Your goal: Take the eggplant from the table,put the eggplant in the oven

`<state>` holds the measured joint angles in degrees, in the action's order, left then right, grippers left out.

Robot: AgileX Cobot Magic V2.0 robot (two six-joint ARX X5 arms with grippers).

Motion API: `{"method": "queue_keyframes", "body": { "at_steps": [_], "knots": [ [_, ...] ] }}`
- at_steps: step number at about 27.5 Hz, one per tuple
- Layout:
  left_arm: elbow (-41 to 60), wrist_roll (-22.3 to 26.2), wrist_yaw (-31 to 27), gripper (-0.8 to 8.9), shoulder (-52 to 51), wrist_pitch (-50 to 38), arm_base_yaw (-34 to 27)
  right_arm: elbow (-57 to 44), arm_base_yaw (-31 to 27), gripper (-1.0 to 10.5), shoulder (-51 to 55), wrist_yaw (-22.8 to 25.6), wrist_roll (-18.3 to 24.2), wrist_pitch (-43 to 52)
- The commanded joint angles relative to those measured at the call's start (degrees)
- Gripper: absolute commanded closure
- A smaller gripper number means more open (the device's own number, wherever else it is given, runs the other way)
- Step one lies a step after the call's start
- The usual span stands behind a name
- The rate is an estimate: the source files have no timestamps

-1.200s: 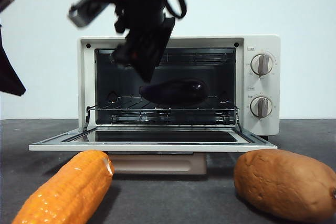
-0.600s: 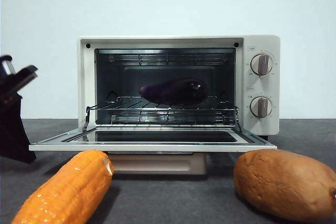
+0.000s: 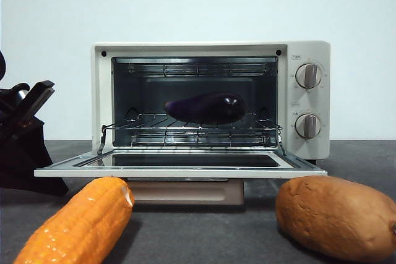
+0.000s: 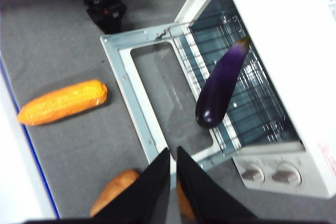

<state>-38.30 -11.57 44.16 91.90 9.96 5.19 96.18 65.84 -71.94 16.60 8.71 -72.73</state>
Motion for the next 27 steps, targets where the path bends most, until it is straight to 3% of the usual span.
{"method": "queue_keyframes", "body": {
  "at_steps": [1,7,13,23,27],
  "knots": [
    [-1.5,0.8,3.3,8.08,0.9,-0.9,0.2,1.4,0.7,9.4,0.5,0.1,-1.5,-2.0],
    [-3.1,0.5,13.3,8.08,0.9,-1.0,-0.8,0.6,0.7,9.4,3.2,0.0,-4.2,-7.7],
    [-5.9,-1.6,22.2,8.08,0.7,-0.8,-1.0,-4.6,0.7,9.4,7.2,0.1,-6.6,-6.7],
    [-16.8,-5.0,23.5,8.08,0.2,-0.6,-1.7,-22.6,0.7,9.4,15.9,0.0,-8.9,3.6],
    [-23.1,-6.4,20.2,8.08,-0.5,0.1,-1.9,-30.9,0.5,9.4,18.3,0.0,-9.0,8.2]
  ]
}}
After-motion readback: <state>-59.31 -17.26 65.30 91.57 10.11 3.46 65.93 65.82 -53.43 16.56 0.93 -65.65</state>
